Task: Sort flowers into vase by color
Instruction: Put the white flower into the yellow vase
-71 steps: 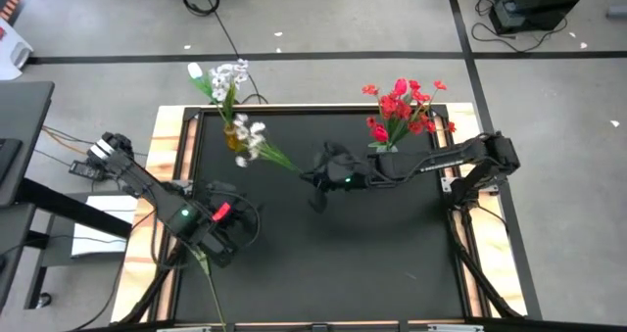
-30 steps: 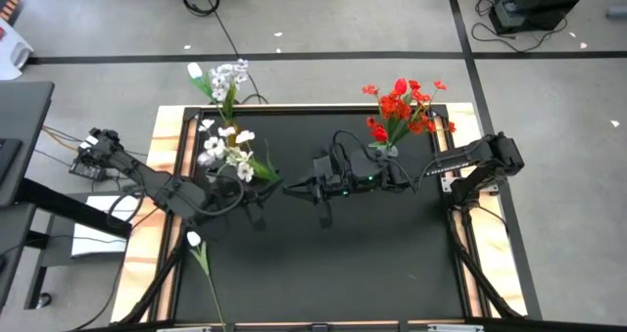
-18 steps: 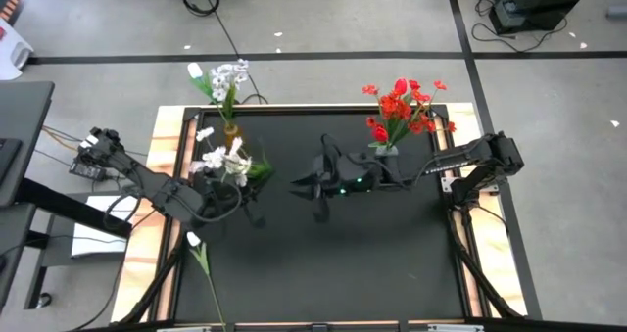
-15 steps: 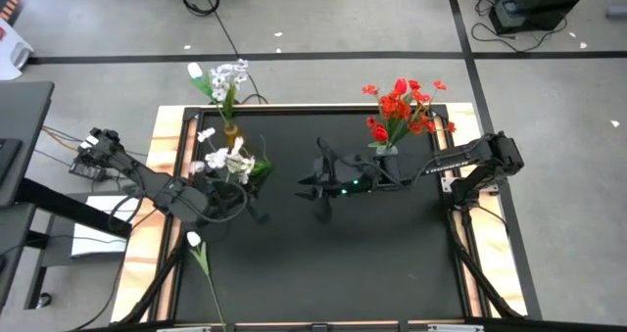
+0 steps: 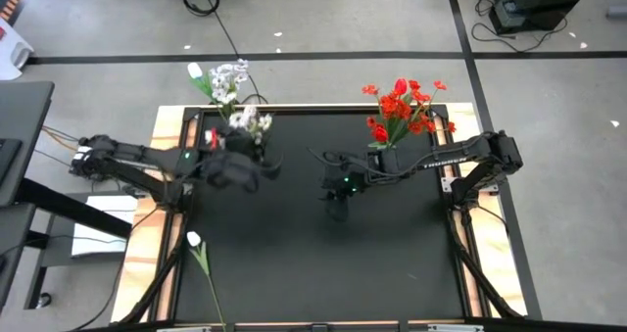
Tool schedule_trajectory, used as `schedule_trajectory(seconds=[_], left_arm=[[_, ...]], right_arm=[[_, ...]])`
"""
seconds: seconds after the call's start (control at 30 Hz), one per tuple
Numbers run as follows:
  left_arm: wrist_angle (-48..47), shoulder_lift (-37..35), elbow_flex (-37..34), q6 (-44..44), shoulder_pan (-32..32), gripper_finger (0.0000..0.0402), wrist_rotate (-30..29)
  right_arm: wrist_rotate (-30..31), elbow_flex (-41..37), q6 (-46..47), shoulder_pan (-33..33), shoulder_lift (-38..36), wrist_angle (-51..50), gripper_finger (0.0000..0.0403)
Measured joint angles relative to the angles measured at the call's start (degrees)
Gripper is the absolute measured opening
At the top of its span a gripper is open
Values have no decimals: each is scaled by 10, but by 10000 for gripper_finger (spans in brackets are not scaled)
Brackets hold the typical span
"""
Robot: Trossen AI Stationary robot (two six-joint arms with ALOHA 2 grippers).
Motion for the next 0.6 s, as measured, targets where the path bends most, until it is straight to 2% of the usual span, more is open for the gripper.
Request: schedule_trajectory(seconds=[0.07, 0.2, 0.43, 0.6], left_arm=[[-40, 0, 0, -31, 32, 16, 27], [-108, -1, 0, -72, 76, 16, 31], [-246, -28, -2, -144, 128, 16, 2], [-293, -67, -3, -129, 169, 16, -5]], right_arm=[[-5, 0, -14, -1, 0, -2, 182], [-11, 0, -26, -6, 0, -14, 181], [4, 0, -22, -34, 0, 21, 180], [3, 0, -23, -64, 0, 46, 180]])
